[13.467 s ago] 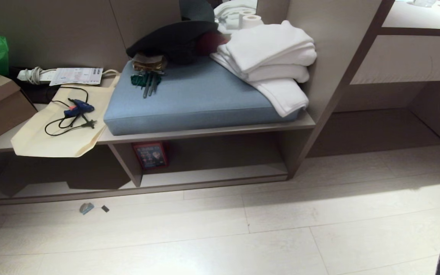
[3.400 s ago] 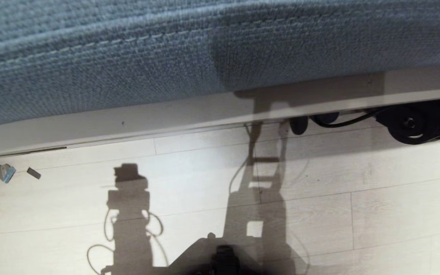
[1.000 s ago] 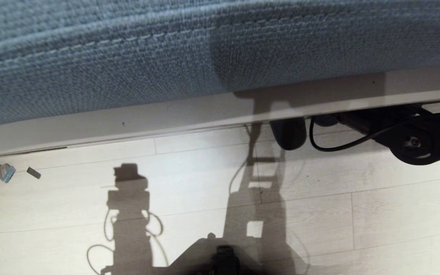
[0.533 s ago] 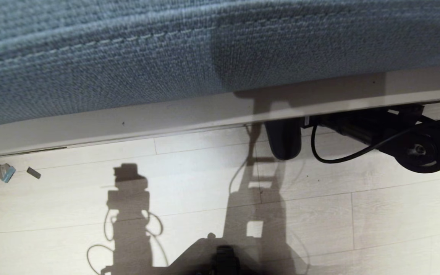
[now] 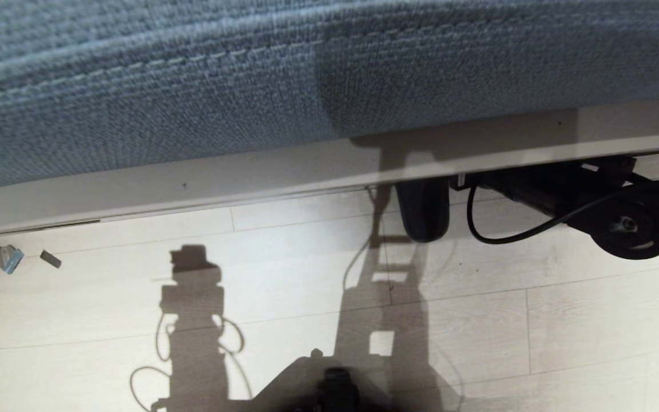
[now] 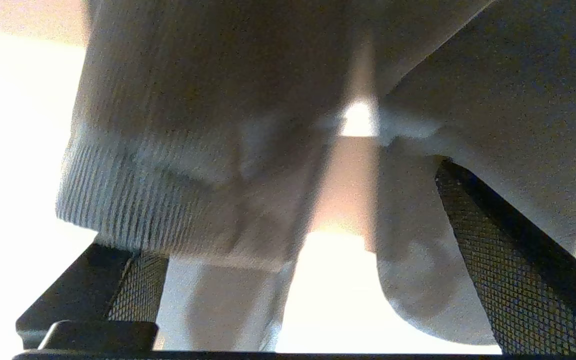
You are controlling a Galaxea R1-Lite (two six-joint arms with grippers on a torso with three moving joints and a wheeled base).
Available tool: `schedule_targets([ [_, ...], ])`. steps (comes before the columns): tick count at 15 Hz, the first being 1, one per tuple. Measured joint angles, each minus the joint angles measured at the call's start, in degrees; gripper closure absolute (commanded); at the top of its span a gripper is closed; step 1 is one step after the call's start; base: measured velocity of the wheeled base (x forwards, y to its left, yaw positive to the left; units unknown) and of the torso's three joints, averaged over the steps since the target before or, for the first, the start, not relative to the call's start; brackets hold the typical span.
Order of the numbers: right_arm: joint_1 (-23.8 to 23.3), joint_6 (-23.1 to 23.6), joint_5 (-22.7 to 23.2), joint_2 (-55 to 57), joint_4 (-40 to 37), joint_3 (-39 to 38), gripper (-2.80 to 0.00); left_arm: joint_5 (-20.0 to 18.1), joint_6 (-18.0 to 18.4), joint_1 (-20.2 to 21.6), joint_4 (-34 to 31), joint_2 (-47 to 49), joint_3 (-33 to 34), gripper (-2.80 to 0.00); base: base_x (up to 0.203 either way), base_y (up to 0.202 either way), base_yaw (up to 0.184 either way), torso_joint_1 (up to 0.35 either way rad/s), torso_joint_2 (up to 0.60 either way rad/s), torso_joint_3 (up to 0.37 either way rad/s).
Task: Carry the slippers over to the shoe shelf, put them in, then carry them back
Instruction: Place the slippers into the shoe cabinet
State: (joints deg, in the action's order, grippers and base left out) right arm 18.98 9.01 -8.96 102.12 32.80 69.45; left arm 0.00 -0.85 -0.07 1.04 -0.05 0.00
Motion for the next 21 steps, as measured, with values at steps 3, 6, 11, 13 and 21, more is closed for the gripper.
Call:
schedule_targets([
  [3,0.1,-0.1,-4.8,1.9,6.5,3.1,-2.80,0.0,0.0,0.0,0.0,0.0,0.0,0.00,0.000,0.000,0.000,0.000,0.00,0.000],
  [6,0.6,-0.7,-5.9,3.1,7.0,4.5,-2.80,0.0,0.0,0.0,0.0,0.0,0.0,0.00,0.000,0.000,0.000,0.000,0.00,0.000],
  [11,1.5,-1.6,-6.3,3.1,2.8,4.4,-2.80,0.0,0.0,0.0,0.0,0.0,0.0,0.00,0.000,0.000,0.000,0.000,0.00,0.000],
  [13,1.5,-1.5,-5.9,2.4,0.7,3.2,-2.80,0.0,0.0,0.0,0.0,0.0,0.0,0.00,0.000,0.000,0.000,0.000,0.00,0.000],
  [21,1.6,1.4,-4.8,1.9,4.8,-0.8,-2.80,0.0,0.0,0.0,0.0,0.0,0.0,0.00,0.000,0.000,0.000,0.000,0.00,0.000],
])
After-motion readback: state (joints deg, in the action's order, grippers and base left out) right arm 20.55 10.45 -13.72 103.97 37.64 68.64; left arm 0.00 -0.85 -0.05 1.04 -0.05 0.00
